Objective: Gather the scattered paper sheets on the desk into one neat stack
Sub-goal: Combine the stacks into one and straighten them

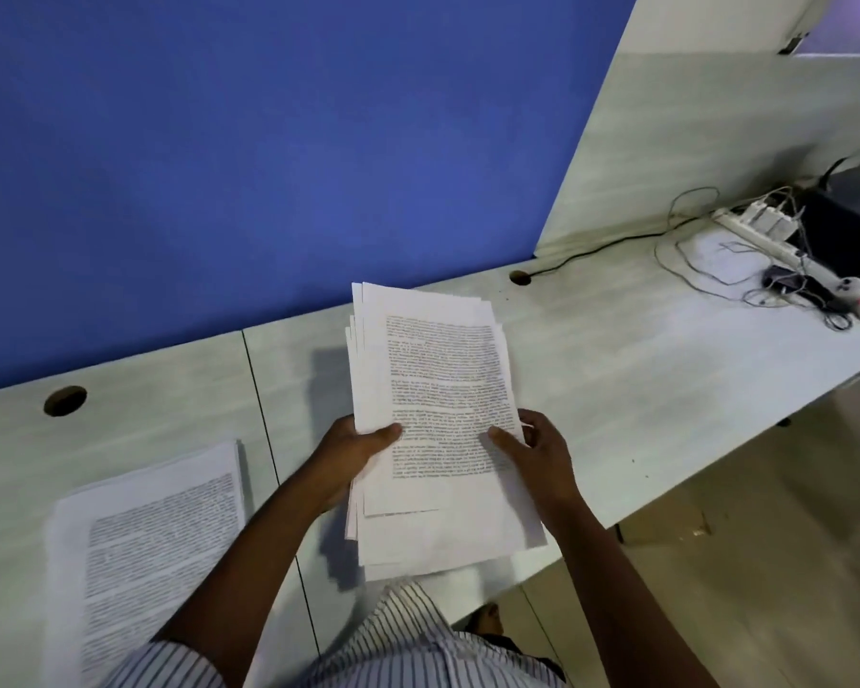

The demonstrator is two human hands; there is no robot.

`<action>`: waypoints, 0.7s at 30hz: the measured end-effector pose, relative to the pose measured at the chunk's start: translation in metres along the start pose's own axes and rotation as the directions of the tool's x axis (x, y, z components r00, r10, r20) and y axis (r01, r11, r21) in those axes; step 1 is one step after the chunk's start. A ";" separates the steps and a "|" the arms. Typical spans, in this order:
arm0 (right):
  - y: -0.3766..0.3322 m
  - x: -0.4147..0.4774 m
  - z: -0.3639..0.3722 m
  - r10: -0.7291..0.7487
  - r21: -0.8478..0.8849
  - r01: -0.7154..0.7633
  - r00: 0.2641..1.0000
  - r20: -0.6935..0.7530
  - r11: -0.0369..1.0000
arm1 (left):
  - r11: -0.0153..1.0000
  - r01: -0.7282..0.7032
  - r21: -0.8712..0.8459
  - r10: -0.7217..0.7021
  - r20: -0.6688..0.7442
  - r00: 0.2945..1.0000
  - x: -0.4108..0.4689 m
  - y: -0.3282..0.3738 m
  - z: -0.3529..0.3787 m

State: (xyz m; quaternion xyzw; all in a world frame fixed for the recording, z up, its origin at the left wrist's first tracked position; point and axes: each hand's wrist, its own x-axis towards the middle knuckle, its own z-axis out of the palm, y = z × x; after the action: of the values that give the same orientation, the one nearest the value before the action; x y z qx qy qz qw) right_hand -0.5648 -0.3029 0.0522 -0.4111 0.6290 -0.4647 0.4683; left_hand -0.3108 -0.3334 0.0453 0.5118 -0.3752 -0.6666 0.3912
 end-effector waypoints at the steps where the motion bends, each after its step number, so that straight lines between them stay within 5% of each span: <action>1: -0.004 0.003 0.001 -0.022 -0.007 0.022 0.998 -0.056 1.000 | 1.000 -0.010 -0.013 0.010 -0.009 1.000 0.000 0.003 0.002; 7: -0.023 0.008 0.001 -0.140 -0.005 0.140 0.980 -0.141 0.990 | 0.993 -0.092 -0.079 0.090 -0.025 0.996 -0.006 0.018 -0.001; 21: -0.027 0.001 0.003 -0.127 0.149 0.140 0.988 -0.091 0.979 | 0.988 -0.121 -0.099 0.112 -0.088 0.990 -0.013 0.017 -0.007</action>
State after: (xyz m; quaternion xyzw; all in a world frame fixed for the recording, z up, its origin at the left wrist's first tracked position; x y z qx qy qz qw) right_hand -0.5597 -0.3103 0.0778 -0.3955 0.5805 -0.5589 0.4407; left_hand -0.3000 -0.3294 0.0638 0.4948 -0.3529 -0.6396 0.4708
